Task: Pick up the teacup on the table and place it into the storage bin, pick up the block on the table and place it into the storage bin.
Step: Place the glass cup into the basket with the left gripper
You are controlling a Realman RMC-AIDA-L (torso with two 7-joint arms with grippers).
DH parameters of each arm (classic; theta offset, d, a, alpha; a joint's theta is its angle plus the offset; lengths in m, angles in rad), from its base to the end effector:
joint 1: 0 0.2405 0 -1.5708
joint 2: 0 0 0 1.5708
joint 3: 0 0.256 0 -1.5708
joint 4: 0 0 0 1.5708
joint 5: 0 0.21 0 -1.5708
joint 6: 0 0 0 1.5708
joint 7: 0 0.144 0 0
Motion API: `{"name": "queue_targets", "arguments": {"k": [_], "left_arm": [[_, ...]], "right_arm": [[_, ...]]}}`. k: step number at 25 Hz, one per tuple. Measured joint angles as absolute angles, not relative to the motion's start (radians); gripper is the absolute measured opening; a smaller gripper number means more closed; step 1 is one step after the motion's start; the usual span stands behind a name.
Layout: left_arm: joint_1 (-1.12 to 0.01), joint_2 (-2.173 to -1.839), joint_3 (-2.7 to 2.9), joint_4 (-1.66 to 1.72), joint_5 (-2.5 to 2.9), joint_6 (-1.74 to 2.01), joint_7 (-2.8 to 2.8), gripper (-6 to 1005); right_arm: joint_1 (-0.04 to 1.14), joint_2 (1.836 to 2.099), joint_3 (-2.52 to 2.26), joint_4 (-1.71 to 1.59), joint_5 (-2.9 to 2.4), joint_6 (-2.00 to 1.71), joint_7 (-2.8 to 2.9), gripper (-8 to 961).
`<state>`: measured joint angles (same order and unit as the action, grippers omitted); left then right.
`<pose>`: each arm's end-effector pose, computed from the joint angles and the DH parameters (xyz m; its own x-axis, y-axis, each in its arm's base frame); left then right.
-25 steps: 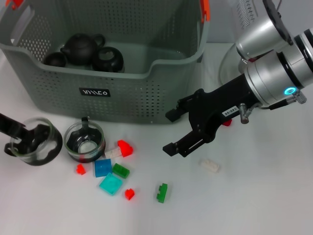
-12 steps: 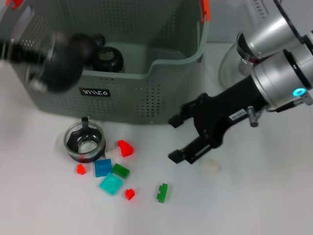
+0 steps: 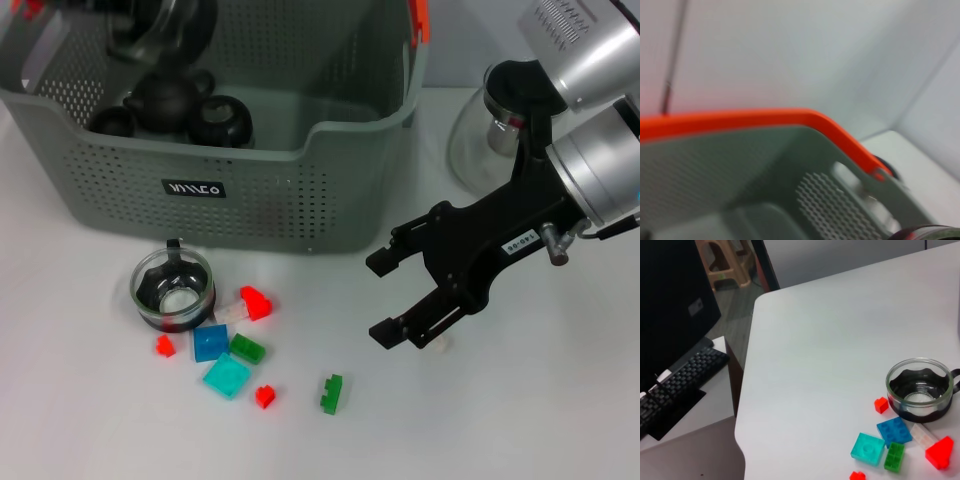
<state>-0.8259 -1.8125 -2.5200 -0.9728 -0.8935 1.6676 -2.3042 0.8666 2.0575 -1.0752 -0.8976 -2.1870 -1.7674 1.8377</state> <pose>-0.1797 0.4246 0.1599 0.6560 0.6408 0.3989 0.7473 -0.6254 -0.2244 0.1274 0.3586 -0.0134 0.9786 -0.2048 -0.0189 -0.1987 -0.9653 0.1695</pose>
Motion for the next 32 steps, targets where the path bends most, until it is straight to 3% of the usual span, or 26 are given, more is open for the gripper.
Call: {"name": "queue_targets", "arguments": {"k": [5,8,19,32], "left_arm": [[-0.898,-1.805,-2.393,-0.898,-0.809,1.478,-2.317,51],[-0.94,-1.817,-2.337,-0.859,-0.746,1.373,-2.325,51],[-1.032,-1.917,-2.221,-0.746,-0.512,1.139,-2.357,50],[-1.027,-1.987,-2.217,-0.743,-0.41,1.103,-2.355,50]], "right_arm": [[0.865,2.057,-1.074,-0.896,-2.188,-1.77,1.856,944],[0.863,2.057,-1.074,-0.896,-2.189,-1.767,1.86,944],[0.863,2.063,-1.081,-0.873,-2.191,-1.74,1.859,944],[0.857,2.067,-1.084,-0.868,-2.191,-1.726,1.849,945]]}}
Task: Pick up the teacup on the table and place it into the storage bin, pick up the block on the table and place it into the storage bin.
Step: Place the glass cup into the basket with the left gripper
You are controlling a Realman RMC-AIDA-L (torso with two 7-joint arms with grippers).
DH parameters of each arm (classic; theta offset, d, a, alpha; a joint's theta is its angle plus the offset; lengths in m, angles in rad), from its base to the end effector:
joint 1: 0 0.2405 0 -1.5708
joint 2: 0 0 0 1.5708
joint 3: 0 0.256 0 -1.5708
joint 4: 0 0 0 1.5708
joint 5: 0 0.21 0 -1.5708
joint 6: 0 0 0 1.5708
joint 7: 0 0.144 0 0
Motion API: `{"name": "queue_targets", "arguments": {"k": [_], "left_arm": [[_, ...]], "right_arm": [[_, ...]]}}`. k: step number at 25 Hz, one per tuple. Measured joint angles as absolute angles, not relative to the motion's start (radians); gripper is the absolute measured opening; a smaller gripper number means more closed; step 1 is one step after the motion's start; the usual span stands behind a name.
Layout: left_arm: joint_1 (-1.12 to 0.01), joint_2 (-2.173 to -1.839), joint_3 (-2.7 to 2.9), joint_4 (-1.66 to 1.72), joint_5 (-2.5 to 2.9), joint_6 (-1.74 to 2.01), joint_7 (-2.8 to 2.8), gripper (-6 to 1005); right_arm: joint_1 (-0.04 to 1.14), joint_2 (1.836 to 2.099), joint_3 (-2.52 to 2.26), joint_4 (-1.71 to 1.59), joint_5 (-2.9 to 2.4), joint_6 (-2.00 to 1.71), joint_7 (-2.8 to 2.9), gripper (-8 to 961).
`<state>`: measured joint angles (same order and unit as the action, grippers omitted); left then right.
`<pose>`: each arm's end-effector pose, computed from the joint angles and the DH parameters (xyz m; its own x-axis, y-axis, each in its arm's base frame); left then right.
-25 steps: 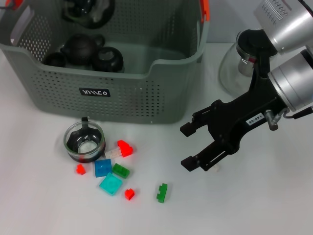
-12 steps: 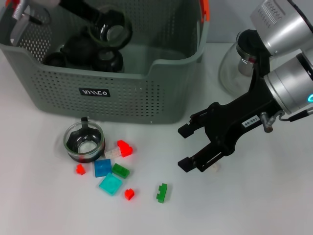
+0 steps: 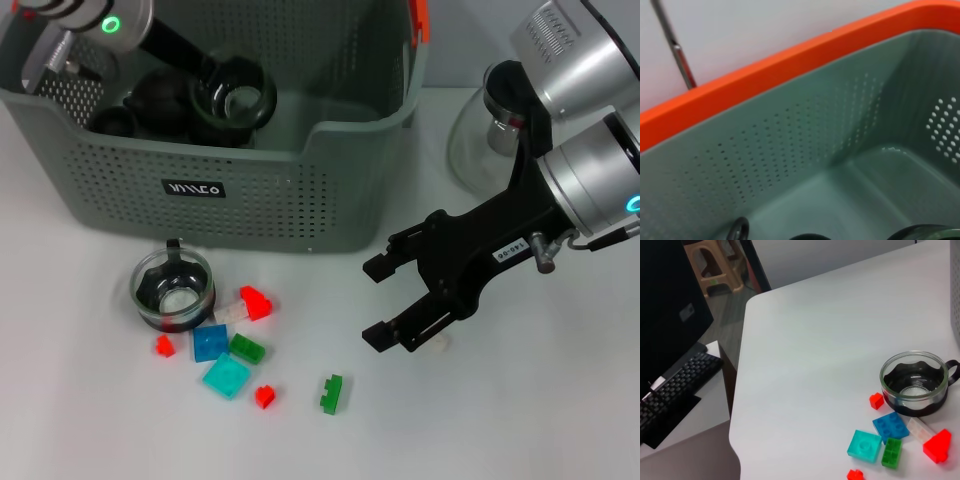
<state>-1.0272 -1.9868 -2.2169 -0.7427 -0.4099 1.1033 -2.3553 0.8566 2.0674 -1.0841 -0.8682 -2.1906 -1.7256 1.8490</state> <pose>-0.1645 0.4847 0.0401 0.7937 0.6058 0.0555 0.5027 -0.6017 -0.6207 0.1338 0.3584 -0.0224 0.9691 -0.2460 -0.0179 -0.2401 -0.9576 0.1590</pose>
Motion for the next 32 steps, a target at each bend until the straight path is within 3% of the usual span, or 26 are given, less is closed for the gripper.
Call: {"name": "queue_targets", "arguments": {"k": [7,32], "left_arm": [[-1.027,-2.009,-2.216,-0.743,-0.378,1.089,-2.354,51],[-1.025,-2.034,-2.19,-0.741,-0.35,1.072,-2.358,50]], "right_arm": [[0.854,2.068,-1.085,-0.86,-2.192,-1.721,1.842,945],[0.85,2.068,-1.086,-0.849,-2.194,-1.709,1.835,945]]}}
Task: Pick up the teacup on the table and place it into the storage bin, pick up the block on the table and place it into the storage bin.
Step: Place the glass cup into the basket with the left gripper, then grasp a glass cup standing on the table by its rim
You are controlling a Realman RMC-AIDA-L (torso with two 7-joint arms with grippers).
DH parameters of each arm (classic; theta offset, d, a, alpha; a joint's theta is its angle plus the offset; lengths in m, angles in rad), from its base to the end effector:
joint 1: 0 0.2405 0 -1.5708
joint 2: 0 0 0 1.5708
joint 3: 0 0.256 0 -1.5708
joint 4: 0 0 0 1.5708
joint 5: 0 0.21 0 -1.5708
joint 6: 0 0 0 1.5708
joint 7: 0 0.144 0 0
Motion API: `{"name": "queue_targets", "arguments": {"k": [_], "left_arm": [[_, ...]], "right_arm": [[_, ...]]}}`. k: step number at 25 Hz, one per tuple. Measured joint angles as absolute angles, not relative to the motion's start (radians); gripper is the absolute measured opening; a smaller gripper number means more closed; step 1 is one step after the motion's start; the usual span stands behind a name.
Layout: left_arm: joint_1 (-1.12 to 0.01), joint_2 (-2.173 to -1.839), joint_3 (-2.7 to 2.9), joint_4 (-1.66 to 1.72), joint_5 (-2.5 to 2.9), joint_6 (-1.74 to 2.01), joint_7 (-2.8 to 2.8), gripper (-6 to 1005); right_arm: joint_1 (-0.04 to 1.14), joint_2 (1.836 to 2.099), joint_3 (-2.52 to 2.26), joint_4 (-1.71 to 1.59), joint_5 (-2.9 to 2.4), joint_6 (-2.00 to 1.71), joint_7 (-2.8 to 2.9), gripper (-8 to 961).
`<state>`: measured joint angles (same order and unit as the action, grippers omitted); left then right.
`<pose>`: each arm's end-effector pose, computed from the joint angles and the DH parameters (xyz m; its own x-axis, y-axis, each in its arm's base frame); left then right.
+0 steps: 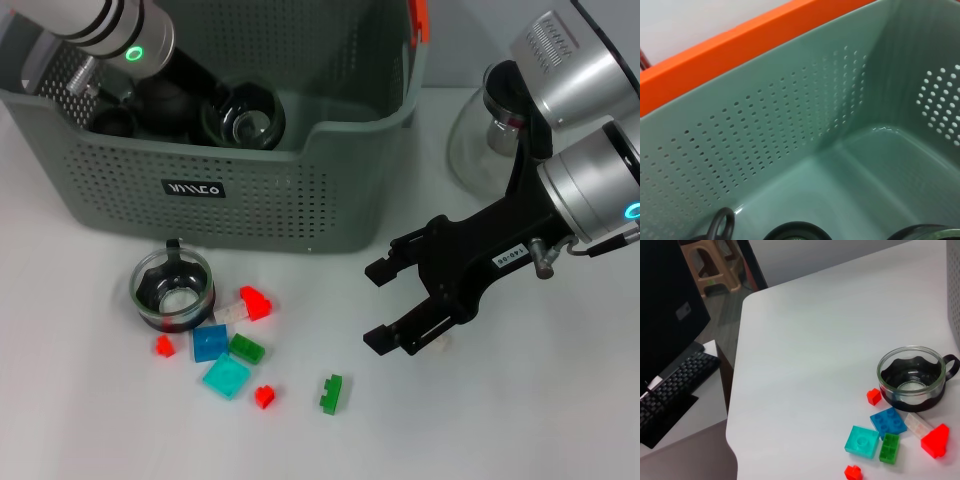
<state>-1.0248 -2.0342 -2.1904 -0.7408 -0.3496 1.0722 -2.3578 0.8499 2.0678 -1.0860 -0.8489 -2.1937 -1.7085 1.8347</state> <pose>-0.1657 0.4787 0.0189 0.8046 0.5938 -0.0021 0.4587 -0.6239 -0.6327 0.1394 0.3581 -0.0254 0.9672 -0.2533 -0.0171 -0.2478 -0.9564 0.1544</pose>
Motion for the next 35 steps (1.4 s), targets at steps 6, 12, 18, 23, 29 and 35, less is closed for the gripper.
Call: {"name": "queue_targets", "arguments": {"k": [6,12,18,23,29,35], "left_arm": [[-1.023,-2.038,-2.19,-0.742,-0.35,1.073,-2.349,58],[-1.017,-2.045,-2.178,-0.752,-0.35,1.077,-2.345,136],[-1.016,-2.045,-2.178,-0.755,-0.35,1.079,-2.349,292],[-1.009,-2.044,-2.187,-0.785,-0.35,1.092,-2.354,435],[-0.937,-2.039,-2.239,-1.132,-0.366,1.314,-2.392,625],[-0.875,-2.043,-2.35,-1.418,-0.465,1.667,-2.377,689]], "right_arm": [[0.85,2.068,-1.086,-0.847,-2.194,-1.709,1.835,945],[0.849,2.068,-1.086,-0.847,-2.194,-1.709,1.835,944],[0.848,2.068,-1.086,-0.847,-2.194,-1.709,1.835,944],[0.844,2.068,-1.081,-0.847,-2.193,-1.709,1.832,944],[0.841,2.06,-1.046,-0.848,-2.169,-1.729,1.806,944],[0.842,2.056,-1.021,-0.85,-2.153,-1.748,1.786,944]]}}
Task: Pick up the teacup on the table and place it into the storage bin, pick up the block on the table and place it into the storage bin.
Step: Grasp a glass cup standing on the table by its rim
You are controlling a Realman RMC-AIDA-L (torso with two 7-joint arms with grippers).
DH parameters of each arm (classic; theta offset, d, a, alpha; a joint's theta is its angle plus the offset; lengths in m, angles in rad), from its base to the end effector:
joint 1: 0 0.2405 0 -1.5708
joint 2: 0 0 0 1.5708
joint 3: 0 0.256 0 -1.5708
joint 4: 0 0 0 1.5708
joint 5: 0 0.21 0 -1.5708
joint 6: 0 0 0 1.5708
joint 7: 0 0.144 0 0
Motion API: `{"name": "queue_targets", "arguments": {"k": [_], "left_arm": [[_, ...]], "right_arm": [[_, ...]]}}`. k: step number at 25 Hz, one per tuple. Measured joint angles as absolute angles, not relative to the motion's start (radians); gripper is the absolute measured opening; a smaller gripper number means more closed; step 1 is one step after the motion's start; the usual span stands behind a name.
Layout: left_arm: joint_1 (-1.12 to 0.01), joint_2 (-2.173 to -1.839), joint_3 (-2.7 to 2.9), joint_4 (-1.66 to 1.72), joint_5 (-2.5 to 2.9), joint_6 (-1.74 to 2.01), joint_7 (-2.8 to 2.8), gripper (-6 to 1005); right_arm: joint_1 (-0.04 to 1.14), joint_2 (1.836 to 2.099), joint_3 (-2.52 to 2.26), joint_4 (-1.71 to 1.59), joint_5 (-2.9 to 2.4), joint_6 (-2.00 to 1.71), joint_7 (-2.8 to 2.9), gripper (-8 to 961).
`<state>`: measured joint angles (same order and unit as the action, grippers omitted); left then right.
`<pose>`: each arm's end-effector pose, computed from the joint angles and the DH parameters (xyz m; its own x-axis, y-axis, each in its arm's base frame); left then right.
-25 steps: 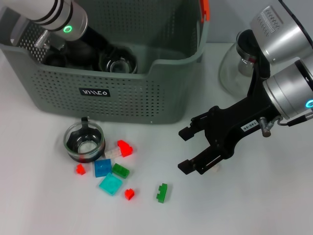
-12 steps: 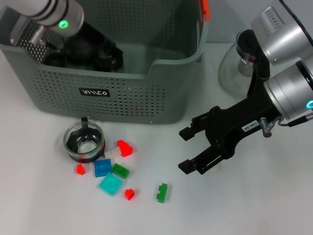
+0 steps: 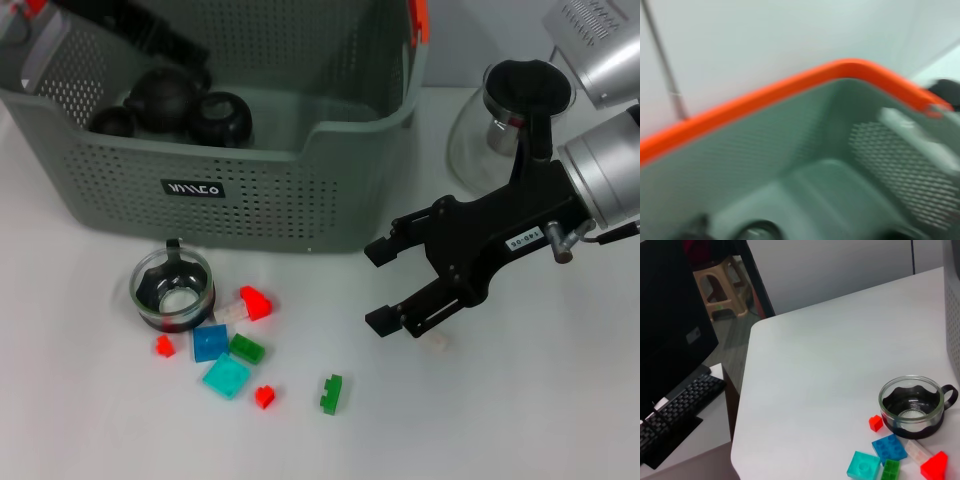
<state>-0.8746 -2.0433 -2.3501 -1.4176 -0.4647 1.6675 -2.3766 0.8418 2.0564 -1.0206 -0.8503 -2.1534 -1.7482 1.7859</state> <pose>-0.1282 0.4171 0.1211 0.8178 0.5633 0.1175 0.5233 -0.6431 -0.5591 0.1383 0.3594 -0.0121 0.9659 -0.2384 -0.1008 -0.2206 -0.9620 0.1611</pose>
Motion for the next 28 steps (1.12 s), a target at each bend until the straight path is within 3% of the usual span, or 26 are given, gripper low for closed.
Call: {"name": "queue_targets", "arguments": {"k": [6,10,15,28], "left_arm": [[-0.773,-2.062,-2.396,-1.588,-0.632,1.986,-2.367,685],[-0.688,-2.094,-2.346,-1.68,-0.632,2.037,-2.385,682],[-0.601,-2.101,-2.264,-1.691,-0.603,2.042,-2.4,679],[-0.588,-2.113,-2.175,-1.44,-0.514,1.885,-2.228,683]], "right_arm": [[0.837,2.053,-1.005,-0.845,-2.153,-1.749,1.776,944],[0.837,2.051,-0.994,-0.845,-2.153,-1.749,1.775,944],[0.836,2.049,-0.983,-0.845,-2.154,-1.747,1.77,944],[0.836,2.056,-0.983,-0.841,-2.15,-1.72,1.77,945]]}}
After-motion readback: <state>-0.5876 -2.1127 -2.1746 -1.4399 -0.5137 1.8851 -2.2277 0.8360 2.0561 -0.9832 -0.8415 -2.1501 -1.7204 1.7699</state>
